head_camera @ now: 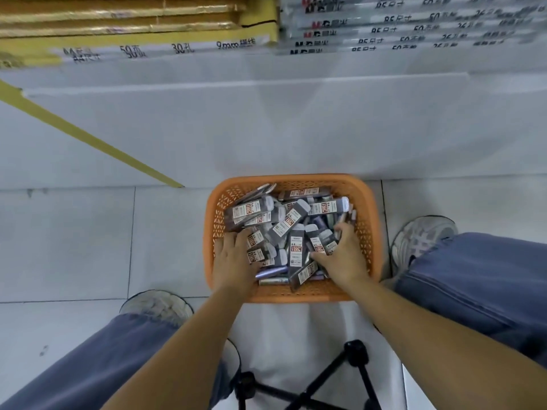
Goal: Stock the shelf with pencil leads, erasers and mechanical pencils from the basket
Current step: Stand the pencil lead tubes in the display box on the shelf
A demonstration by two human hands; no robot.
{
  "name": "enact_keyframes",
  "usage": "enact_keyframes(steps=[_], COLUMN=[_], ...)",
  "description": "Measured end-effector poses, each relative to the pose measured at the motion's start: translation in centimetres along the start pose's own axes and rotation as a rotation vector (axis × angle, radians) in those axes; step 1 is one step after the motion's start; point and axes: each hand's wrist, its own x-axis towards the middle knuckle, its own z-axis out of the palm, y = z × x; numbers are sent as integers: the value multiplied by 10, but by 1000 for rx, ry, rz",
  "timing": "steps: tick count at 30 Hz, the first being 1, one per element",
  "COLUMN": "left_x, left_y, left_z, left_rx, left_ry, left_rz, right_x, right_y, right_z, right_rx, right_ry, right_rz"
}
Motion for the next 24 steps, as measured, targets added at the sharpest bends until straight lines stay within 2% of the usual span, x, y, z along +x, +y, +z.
enact_keyframes(steps=[3,9,14,19,24], left_x=[3,6,4,-5,-22], left_y=[1,1,-1,-6,1], left_z=[-1,-3,-11,-27,-50], left_rx=[-23,-31,-240,-326,-542], left_ry=[-39,-120,-266,-240,-164], left_rz=[-45,-64,-87,-95,-65], right_x=[-5,-7,-10,-18,-36], right_y=[2,-2,-13,-33,-59], right_z=[1,-6,-13,-15,-13], right_rx=[99,335,410,393,410], right_ry=[-57,-136,-179,-282,-342], right_rz=[-16,105,100,106,90])
